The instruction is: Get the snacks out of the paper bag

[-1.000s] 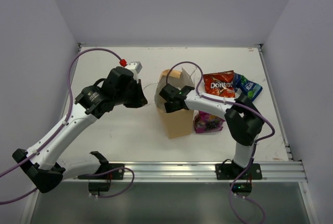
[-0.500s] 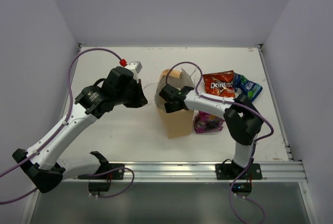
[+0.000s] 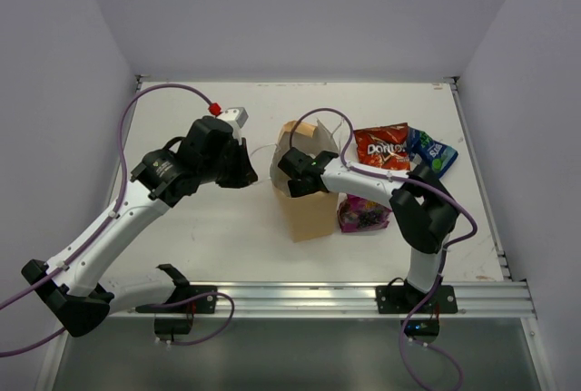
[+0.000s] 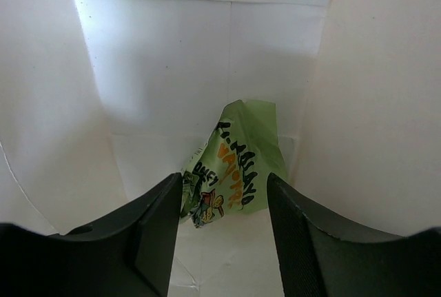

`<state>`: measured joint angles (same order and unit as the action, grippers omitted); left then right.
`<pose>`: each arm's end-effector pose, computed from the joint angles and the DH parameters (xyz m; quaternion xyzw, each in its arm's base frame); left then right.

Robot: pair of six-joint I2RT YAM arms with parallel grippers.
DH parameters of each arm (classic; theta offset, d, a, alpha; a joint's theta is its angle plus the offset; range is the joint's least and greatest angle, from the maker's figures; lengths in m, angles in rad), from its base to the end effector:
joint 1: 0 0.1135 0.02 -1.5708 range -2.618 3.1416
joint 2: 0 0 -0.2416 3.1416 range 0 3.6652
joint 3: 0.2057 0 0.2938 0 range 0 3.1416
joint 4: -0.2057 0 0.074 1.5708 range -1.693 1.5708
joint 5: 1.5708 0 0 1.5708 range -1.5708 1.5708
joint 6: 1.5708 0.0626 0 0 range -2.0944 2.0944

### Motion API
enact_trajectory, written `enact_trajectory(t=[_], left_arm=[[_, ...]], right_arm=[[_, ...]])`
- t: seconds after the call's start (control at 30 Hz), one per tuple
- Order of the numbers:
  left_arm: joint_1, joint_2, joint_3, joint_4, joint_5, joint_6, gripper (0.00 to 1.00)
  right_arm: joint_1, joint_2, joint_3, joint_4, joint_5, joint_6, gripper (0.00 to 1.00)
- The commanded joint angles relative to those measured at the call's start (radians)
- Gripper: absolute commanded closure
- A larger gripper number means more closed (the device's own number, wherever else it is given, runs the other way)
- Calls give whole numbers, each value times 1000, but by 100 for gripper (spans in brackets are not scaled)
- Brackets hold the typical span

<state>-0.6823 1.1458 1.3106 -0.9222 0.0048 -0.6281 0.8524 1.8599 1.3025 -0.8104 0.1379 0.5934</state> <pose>0.2276 -0.1853 0.3461 0.0258 0.9181 -0.2428 0.3123 0.2646 0.2895 0.1106 -0.1212 0.9851 0.0155 0.1211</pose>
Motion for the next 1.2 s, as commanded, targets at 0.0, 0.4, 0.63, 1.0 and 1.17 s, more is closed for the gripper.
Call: enact_trajectory(t=[0.0,0.4,0.63,1.0,1.17], left_arm=[[-2,-6,-5,20,7,-5,100],[-3,0,-4,22,9,1,100],[-2,5,-4,26,11,1,100],[-3,12,-11,34,12,5,100],[-2,15,-13,34,12,7,100]], right_arm=[[-7,15,-19,-23,-11,8,45],[-16,13,-25,-23,-9,3,50],[-19,10,-23,-21,-8,3,71],[-12,-66,12,-52,26,14,100],[11,-129,109,-110,35,16,100]])
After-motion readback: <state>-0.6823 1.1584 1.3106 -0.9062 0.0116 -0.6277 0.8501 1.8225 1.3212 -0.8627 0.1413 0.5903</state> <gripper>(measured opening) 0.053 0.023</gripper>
